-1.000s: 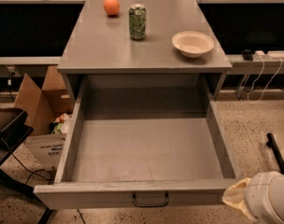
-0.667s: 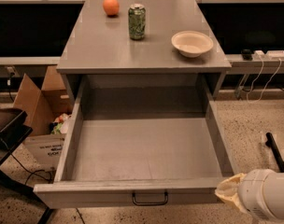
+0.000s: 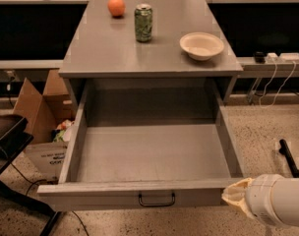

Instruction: Close top drawer

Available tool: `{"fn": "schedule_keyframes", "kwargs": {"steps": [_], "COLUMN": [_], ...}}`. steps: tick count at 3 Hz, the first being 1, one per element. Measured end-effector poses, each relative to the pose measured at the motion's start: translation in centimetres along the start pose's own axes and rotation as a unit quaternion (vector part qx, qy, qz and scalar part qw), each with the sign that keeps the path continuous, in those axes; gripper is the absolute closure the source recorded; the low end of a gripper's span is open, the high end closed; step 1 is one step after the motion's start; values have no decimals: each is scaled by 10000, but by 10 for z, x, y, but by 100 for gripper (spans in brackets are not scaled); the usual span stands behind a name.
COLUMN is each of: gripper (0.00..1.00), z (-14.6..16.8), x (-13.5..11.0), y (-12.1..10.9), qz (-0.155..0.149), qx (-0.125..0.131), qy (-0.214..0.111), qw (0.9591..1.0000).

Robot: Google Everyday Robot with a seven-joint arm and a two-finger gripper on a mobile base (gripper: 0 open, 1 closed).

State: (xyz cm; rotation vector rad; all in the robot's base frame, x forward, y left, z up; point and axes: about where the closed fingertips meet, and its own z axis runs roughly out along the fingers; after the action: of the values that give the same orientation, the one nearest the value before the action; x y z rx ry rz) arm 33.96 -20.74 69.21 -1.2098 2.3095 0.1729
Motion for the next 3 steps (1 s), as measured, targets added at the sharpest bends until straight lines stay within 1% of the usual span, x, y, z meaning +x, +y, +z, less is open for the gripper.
{"fn": "schedule_keyframes", "kwargs": {"steps": [1,2,3], "gripper": [100,100,100], "z": [9,26,30], "x": [-9,-33,-35], "y": [-7,-27,-28], "qz": [19,-66,-49], "qx": [47,156,144], "qy": [-168,-477,-539], "qw": [9998,9987,9984]}}
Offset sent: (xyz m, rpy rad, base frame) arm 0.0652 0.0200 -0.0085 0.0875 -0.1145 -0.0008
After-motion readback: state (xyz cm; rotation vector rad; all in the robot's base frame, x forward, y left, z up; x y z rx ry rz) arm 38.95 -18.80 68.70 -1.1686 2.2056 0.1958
